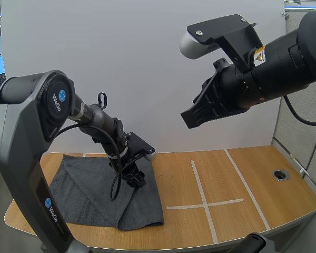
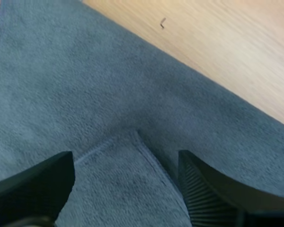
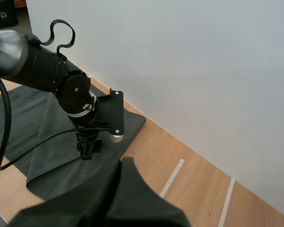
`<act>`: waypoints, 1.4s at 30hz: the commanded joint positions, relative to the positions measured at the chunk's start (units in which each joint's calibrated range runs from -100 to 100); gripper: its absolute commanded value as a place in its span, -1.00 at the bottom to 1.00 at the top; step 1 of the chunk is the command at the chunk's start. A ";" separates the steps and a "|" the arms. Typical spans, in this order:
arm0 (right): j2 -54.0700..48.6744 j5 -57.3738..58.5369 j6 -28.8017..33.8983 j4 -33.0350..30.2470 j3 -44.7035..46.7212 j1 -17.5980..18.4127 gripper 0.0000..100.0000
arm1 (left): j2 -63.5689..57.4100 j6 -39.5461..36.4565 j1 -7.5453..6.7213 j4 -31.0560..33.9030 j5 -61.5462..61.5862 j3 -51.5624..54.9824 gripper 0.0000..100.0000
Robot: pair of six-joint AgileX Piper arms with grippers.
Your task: Fold the towel
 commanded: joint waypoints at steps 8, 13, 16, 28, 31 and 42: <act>-0.52 0.00 0.29 0.23 0.20 0.21 -1.00 | 3.00 -0.44 -0.12 -1.36 2.38 -4.50 1.00; -0.52 0.00 0.29 0.23 0.20 0.21 -1.00 | 3.00 0.99 -0.27 -3.17 2.38 -4.50 1.00; -0.52 0.00 0.29 0.23 0.20 0.21 -1.00 | 3.46 1.11 -0.27 -3.17 2.19 -4.50 1.00; -0.52 0.00 0.29 0.23 0.20 0.21 -1.00 | 6.32 1.11 -0.27 -3.06 1.08 -4.75 1.00; -0.52 0.00 0.29 0.23 0.20 0.21 -1.00 | 6.77 1.11 -0.27 -2.80 1.25 -4.75 0.89; -0.52 0.00 0.29 0.23 0.20 0.21 -1.00 | 6.77 1.11 -0.27 -2.56 1.07 -4.75 -0.13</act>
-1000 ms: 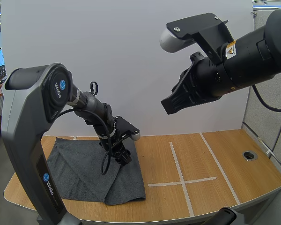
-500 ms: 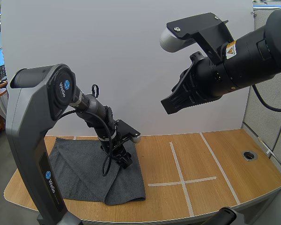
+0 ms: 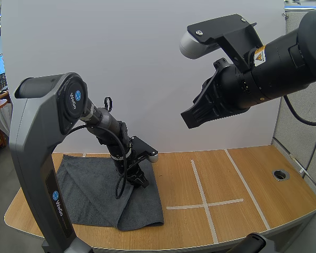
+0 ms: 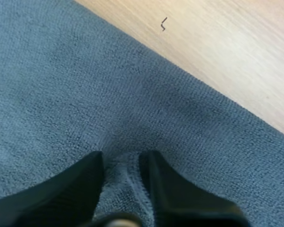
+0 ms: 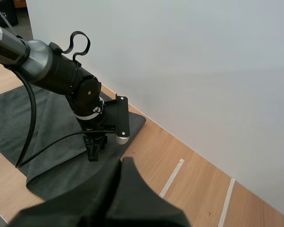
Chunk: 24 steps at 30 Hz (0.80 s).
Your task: Fold the towel
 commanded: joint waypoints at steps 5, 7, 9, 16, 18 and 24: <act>-0.52 0.00 0.29 0.23 0.20 0.21 -1.00 | -0.02 -0.47 -0.27 0.34 0.34 -0.42 -0.24; -0.52 0.00 0.29 0.23 0.20 0.21 -1.00 | -0.12 -0.47 -0.27 0.34 0.92 -0.42 -0.44; -0.52 0.00 0.29 0.23 0.20 0.21 -1.00 | -0.16 -0.47 -0.13 0.34 1.15 -0.42 -0.78; -0.52 0.00 0.29 0.23 0.20 0.21 -1.00 | -1.89 -4.48 -0.02 5.34 4.40 -0.42 -1.00; -0.52 0.00 0.29 0.23 0.20 0.21 -1.00 | -3.96 -7.01 0.35 7.83 5.71 -0.42 -1.00; -0.52 0.00 0.29 0.23 0.20 0.21 -1.00 | -9.43 -8.34 3.44 8.92 13.68 -0.42 -1.00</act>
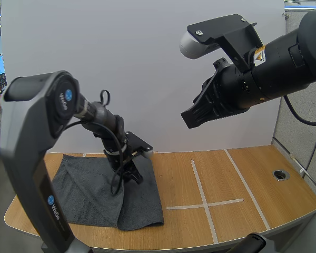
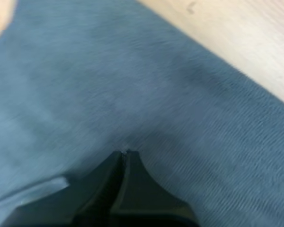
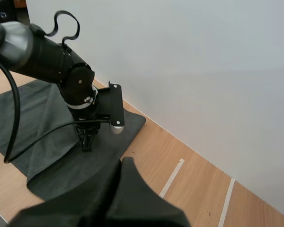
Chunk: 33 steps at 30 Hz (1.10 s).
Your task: Fold the towel
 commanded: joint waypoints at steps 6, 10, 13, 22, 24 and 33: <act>-0.52 0.00 0.29 0.23 0.20 0.21 -1.00 | -6.46 -0.90 6.54 0.78 10.21 1.55 -1.00; -0.52 0.00 0.29 0.23 0.20 0.21 -1.00 | -8.34 0.95 8.90 0.78 9.08 5.02 -1.00; -0.52 0.00 0.29 0.23 0.20 0.21 -1.00 | -10.07 2.29 10.82 0.78 6.81 7.78 -1.00; -0.52 0.00 0.29 0.23 0.20 0.21 -1.00 | -13.14 4.70 15.04 0.93 6.03 10.23 -1.00; -0.52 0.00 0.29 0.23 0.20 0.21 -1.00 | -13.17 5.25 15.85 1.05 6.25 10.23 -1.00; -0.52 0.00 0.29 0.23 0.20 0.21 -1.00 | -13.91 8.51 19.89 1.28 5.98 10.23 -1.00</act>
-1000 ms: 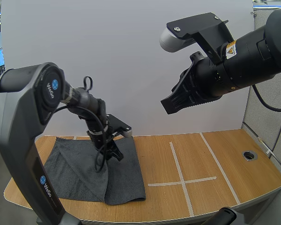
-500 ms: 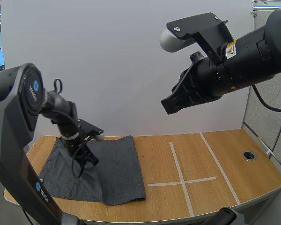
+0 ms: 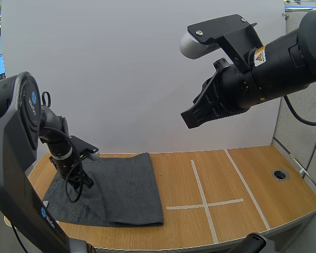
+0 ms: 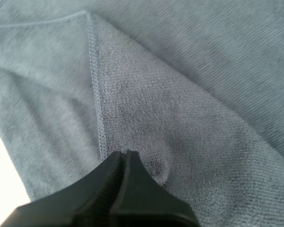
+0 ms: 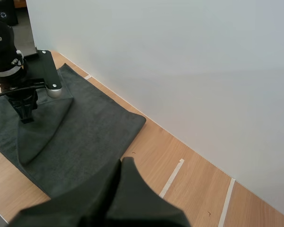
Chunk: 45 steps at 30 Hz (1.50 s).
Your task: Fold the towel
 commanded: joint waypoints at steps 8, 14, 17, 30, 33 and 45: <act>-0.52 0.00 0.29 0.11 0.20 0.21 -1.00 | -3.20 3.91 3.50 0.12 -1.55 0.22 -1.00; -0.52 0.00 0.29 0.11 0.20 0.21 -1.00 | -4.32 5.02 4.47 1.21 -1.98 0.22 -1.00; -0.52 0.00 0.29 0.11 0.20 0.21 -1.00 | -4.32 4.91 4.81 2.51 -2.75 0.22 -1.00; -0.52 0.00 0.29 0.11 0.20 0.21 -1.00 | -4.32 5.11 8.46 3.52 -5.92 0.22 -1.00; -0.52 0.00 0.29 0.11 0.20 0.21 -1.00 | -4.32 5.11 9.21 3.27 -5.92 0.22 -1.00; -0.52 0.00 0.29 0.11 0.20 0.21 -1.00 | -4.32 5.11 10.51 3.26 -1.49 0.22 -1.00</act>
